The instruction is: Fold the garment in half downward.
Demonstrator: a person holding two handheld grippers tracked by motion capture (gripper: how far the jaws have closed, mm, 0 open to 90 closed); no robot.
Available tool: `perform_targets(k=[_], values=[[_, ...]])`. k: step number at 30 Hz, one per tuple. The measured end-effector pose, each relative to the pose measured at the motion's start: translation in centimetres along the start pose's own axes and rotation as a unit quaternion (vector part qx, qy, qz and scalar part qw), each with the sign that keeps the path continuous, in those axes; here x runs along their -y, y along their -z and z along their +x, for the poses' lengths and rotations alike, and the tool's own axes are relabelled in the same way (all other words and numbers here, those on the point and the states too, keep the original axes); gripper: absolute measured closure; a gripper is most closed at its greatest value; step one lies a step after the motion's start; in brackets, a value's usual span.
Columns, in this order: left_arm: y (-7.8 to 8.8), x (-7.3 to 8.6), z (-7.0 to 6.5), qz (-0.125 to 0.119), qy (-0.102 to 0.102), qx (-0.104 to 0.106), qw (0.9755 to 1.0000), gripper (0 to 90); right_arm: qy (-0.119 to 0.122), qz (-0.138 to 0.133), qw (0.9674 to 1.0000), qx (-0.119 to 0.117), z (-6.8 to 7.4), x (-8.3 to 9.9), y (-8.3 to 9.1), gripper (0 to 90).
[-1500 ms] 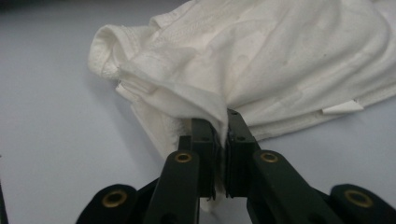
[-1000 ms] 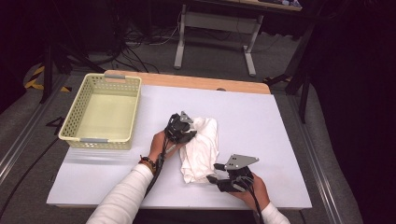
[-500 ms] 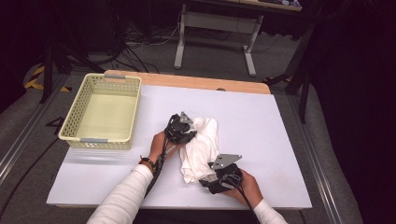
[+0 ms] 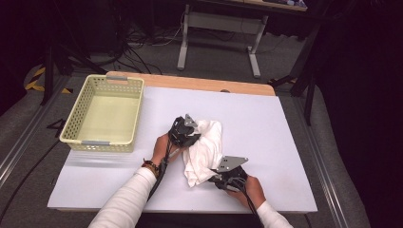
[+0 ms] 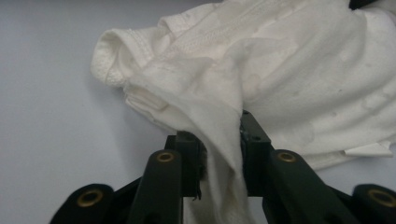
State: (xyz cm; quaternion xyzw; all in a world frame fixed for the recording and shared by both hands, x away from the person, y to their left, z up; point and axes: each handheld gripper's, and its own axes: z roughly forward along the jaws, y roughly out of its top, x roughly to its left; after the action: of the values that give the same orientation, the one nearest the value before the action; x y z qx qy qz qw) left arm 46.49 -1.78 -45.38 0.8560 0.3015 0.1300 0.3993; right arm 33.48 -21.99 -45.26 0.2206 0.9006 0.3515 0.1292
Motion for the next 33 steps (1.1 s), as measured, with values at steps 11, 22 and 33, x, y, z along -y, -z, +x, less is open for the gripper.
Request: perform_targets(k=[11,22,33], values=[[0.55,-0.22,-0.16,-0.008,-0.016,-0.001,0.9998,73.4,-0.003,-0.021,0.9997,0.015,0.36,0.19,0.3,82.2],[0.63,-0.28,-0.28,-0.017,-0.023,-0.002,0.9996,73.3,-0.002,-0.028,0.9995,0.018,0.44,0.14,0.57,82.3],[0.53,-0.21,-0.48,-0.02,-0.03,-0.006,0.9993,73.3,0.002,-0.032,0.9993,0.019,0.52,0.05,0.72,82.3]])
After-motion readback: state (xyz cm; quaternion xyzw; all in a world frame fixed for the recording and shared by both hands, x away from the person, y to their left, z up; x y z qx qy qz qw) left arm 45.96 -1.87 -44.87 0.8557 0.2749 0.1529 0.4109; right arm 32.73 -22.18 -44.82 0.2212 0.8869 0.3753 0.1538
